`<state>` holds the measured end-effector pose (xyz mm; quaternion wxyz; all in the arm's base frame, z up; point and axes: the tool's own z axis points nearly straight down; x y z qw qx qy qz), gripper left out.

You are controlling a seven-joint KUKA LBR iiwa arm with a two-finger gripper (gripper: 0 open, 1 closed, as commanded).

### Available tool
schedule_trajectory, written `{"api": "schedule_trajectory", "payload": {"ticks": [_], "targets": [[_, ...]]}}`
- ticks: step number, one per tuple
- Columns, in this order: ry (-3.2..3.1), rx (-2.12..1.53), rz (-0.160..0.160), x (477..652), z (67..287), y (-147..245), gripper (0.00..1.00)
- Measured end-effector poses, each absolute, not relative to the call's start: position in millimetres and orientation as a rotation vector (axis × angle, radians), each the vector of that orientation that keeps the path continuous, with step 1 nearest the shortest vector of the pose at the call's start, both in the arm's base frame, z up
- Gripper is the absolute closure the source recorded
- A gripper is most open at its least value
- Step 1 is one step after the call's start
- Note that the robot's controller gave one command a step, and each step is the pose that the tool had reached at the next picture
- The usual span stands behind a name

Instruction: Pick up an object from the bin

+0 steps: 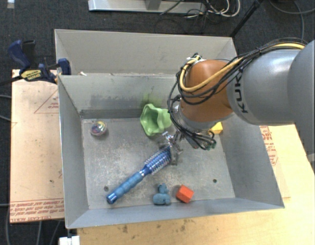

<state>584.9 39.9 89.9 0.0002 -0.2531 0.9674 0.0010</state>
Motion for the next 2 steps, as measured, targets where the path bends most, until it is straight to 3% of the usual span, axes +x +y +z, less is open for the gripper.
{"api": "schedule_trajectory", "payload": {"ticks": [1, 2], "targets": [[3.038, -0.744, -0.005, 626.3, 188, 17, 1.0], [3.029, -0.785, -0.005, 635.9, 310, 12, 1.0]]}}
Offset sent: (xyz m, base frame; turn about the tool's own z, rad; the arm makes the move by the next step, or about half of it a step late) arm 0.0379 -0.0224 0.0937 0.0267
